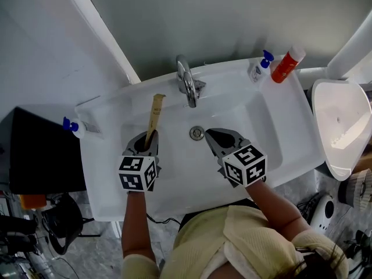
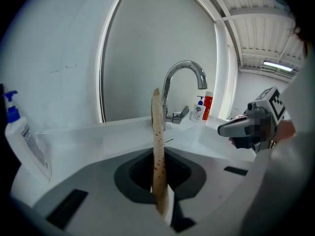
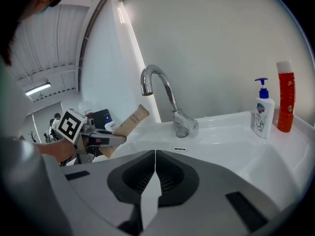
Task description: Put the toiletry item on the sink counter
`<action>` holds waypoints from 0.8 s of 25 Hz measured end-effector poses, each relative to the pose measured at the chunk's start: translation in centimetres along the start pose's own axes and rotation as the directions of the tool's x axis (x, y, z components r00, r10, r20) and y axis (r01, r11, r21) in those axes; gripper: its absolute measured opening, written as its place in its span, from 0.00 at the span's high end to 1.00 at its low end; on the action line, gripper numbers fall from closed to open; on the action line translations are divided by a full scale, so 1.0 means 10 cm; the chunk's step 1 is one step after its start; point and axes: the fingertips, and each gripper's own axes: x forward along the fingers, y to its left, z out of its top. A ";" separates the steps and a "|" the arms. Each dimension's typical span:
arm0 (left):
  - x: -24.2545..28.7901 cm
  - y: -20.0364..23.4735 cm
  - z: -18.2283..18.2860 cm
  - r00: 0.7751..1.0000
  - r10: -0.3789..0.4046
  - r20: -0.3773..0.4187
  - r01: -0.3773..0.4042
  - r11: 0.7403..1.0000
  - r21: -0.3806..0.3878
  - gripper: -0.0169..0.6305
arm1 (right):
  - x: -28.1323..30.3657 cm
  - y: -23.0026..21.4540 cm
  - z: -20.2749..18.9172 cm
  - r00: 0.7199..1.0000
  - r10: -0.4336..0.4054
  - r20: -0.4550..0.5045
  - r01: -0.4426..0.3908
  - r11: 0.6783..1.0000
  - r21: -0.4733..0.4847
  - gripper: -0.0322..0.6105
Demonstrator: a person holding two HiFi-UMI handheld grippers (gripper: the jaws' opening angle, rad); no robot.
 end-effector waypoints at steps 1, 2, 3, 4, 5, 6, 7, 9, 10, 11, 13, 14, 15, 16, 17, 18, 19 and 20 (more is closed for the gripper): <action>0.04 0.02 0.00 1.000 0.001 -0.010 -0.001 1.000 0.004 0.91 | 0.03 -0.01 0.00 1.000 0.002 -0.003 -0.002 1.000 -0.001 0.91; 0.07 0.05 -0.01 1.000 0.003 -0.022 -0.003 1.000 0.014 0.91 | 0.05 -0.02 0.01 1.000 0.005 -0.006 -0.005 1.000 0.000 0.91; 0.11 0.08 -0.02 0.999 0.008 -0.036 -0.007 1.000 0.027 0.91 | 0.08 -0.03 0.00 1.000 0.009 -0.010 -0.009 1.000 0.001 0.91; 0.15 0.11 -0.02 0.999 0.013 -0.049 -0.011 0.999 0.042 0.91 | 0.10 -0.04 -0.01 1.000 0.012 -0.014 -0.012 1.000 0.003 0.91; 0.18 0.14 -0.02 0.998 0.018 -0.059 -0.015 0.998 0.054 0.91 | 0.12 -0.05 -0.02 1.000 0.015 -0.019 -0.015 1.000 0.005 0.91; 0.22 0.17 -0.02 0.998 0.020 -0.067 -0.016 0.998 0.059 0.91 | 0.13 -0.07 -0.03 1.000 0.019 -0.025 -0.019 1.000 0.006 0.91; 0.24 0.19 -0.01 0.997 0.018 -0.073 -0.014 0.998 0.059 0.91 | 0.15 -0.08 -0.05 0.999 0.022 -0.029 -0.022 1.000 0.007 0.91; 0.30 0.22 0.02 0.997 0.007 -0.082 -0.003 0.999 0.054 0.91 | 0.18 -0.11 -0.07 0.999 0.028 -0.038 -0.028 1.000 0.008 0.91; 0.34 0.22 0.03 0.996 0.002 -0.089 0.003 0.998 0.057 0.91 | 0.19 -0.12 -0.07 0.999 0.031 -0.040 -0.030 0.999 0.009 0.91; 0.37 0.23 0.03 0.995 -0.002 -0.099 0.009 0.998 0.067 0.91 | 0.20 -0.14 -0.08 0.999 0.033 -0.042 -0.033 0.999 0.011 0.91; 0.43 0.26 0.03 0.992 -0.003 -0.127 0.016 0.995 0.098 0.91 | 0.22 -0.15 -0.09 0.998 0.038 -0.046 -0.038 0.999 0.016 0.91; 0.46 0.28 0.02 0.990 -0.003 -0.141 0.019 0.993 0.113 0.91 | 0.23 -0.16 -0.09 0.998 0.040 -0.048 -0.039 0.999 0.018 0.91; 0.49 0.30 0.02 0.988 -0.004 -0.154 0.023 0.992 0.122 0.91 | 0.23 -0.17 -0.10 0.998 0.041 -0.051 -0.040 0.999 0.020 0.91; 0.52 0.32 0.03 0.986 -0.009 -0.164 0.030 0.992 0.126 0.91 | 0.24 -0.18 -0.11 0.998 0.042 -0.053 -0.041 0.999 0.020 0.91; 0.55 0.34 0.04 0.985 -0.015 -0.173 0.038 0.991 0.128 0.91 | 0.25 -0.19 -0.11 0.998 0.042 -0.055 -0.041 0.999 0.021 0.91; 0.58 0.35 0.05 0.983 -0.021 -0.181 0.045 0.990 0.132 0.91 | 0.25 -0.21 -0.11 0.998 0.042 -0.055 -0.041 0.999 0.022 0.91; 0.60 0.35 0.06 0.982 -0.026 -0.190 0.053 0.989 0.138 0.91 | 0.25 -0.23 -0.12 0.998 0.042 -0.055 -0.041 0.999 0.024 0.91; 0.62 0.36 0.06 0.979 -0.030 -0.200 0.061 0.987 0.148 0.91 | 0.25 -0.24 -0.12 0.998 0.042 -0.056 -0.040 0.999 0.028 0.91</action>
